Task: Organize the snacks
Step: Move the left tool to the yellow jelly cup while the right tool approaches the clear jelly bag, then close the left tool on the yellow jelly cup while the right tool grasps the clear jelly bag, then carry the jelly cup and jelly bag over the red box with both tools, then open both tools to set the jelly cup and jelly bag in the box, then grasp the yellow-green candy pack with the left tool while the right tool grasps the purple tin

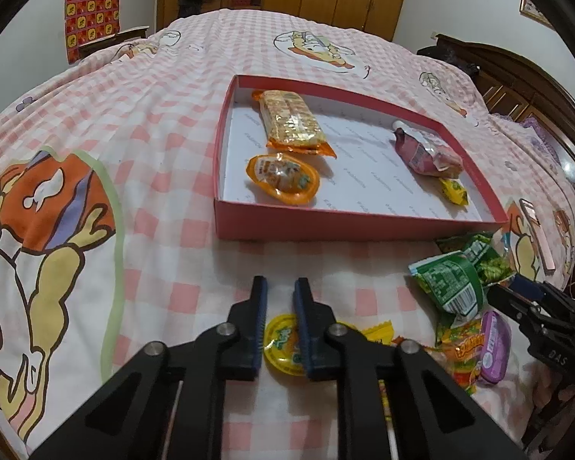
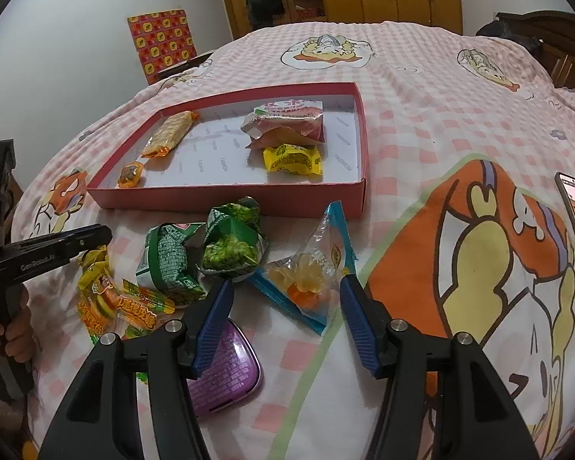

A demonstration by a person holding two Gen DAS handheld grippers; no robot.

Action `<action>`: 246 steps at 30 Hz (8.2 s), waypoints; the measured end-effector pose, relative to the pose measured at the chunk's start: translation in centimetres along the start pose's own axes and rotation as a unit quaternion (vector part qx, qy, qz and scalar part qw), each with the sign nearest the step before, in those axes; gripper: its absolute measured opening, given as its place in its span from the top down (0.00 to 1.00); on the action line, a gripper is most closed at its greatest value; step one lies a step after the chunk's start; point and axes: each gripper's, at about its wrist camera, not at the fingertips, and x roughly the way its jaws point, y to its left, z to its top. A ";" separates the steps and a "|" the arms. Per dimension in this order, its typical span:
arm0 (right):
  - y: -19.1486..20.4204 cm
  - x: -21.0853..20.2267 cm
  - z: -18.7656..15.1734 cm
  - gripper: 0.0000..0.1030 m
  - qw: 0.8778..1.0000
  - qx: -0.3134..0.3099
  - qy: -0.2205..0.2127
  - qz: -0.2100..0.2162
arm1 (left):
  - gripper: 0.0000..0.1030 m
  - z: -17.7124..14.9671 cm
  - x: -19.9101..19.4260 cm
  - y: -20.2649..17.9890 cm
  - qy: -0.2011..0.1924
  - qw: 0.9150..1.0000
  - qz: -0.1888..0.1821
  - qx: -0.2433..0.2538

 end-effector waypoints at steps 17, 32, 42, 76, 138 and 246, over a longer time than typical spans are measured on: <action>-0.2 0.0 0.0 0.43 1.000 0.004 0.000 0.003 | 0.89 -0.8 -2.2 -0.5 -0.002 1.000 -0.025 0.013; -0.3 -0.1 0.0 0.43 1.000 0.008 -0.003 0.005 | 0.55 -2.0 -1.6 -0.4 0.011 0.999 -0.042 -0.007; -0.8 -0.1 0.5 0.43 1.000 0.024 -0.002 0.005 | 0.69 -2.2 -1.0 -1.5 0.010 0.999 -0.048 0.006; -2.5 -0.9 1.5 0.73 0.996 0.077 -0.013 0.031 | 0.76 -1.1 -4.4 -0.6 -0.029 0.998 -0.060 -0.002; -1.4 5.3 10.1 0.74 0.999 0.010 -0.006 -0.032 | 0.76 6.8 3.9 -2.4 -0.005 1.000 -0.021 0.020; 3.4 -2.2 -3.2 0.31 0.997 0.024 0.048 0.056 | 0.59 -3.5 -2.0 -2.9 0.020 0.999 -0.025 0.024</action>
